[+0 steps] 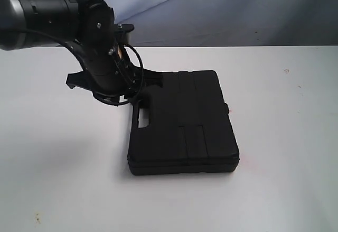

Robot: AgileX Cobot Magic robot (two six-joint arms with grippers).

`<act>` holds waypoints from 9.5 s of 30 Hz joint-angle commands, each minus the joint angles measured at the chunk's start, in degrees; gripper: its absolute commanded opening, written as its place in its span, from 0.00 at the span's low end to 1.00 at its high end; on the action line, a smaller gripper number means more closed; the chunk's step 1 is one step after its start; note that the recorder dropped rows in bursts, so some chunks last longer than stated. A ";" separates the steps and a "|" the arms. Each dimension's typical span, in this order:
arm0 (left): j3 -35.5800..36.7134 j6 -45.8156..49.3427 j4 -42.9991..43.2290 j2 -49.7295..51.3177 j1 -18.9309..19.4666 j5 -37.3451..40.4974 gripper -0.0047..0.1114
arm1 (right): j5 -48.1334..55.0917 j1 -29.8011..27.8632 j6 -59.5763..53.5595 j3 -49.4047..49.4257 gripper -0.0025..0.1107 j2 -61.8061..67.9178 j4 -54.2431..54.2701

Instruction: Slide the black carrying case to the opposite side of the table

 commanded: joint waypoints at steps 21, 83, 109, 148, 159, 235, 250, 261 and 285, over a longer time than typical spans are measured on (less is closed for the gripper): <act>-0.92 -3.33 -0.62 8.46 2.18 -11.19 0.36 | 0.00 0.11 0.09 0.15 0.02 0.09 0.26; -5.30 10.96 4.53 14.15 15.13 -0.17 0.04 | 0.00 0.11 0.09 0.15 0.02 0.09 0.26; 3.92 17.57 7.23 8.88 26.15 -4.71 0.04 | 0.00 0.11 0.09 0.15 0.02 0.09 0.26; 3.92 19.57 3.73 8.88 29.99 -4.38 0.12 | 0.00 0.11 0.09 0.15 0.02 0.09 0.26; 3.81 19.98 3.61 7.35 29.99 -5.66 0.31 | 0.00 0.11 0.09 0.15 0.02 0.09 0.26; 58.81 32.43 -6.19 -106.12 19.78 -26.49 0.04 | 0.00 0.11 0.09 0.15 0.02 0.09 0.26; 78.12 32.77 -5.45 -109.79 19.78 -45.65 0.04 | 0.00 0.11 0.09 0.15 0.02 0.09 0.26; 82.10 34.75 -1.91 -109.79 19.78 -47.49 0.04 | 0.00 0.11 0.09 0.15 0.02 0.09 0.26; 82.10 34.30 -5.45 -109.79 32.12 -39.76 0.04 | 0.00 0.11 0.09 0.15 0.02 0.09 0.26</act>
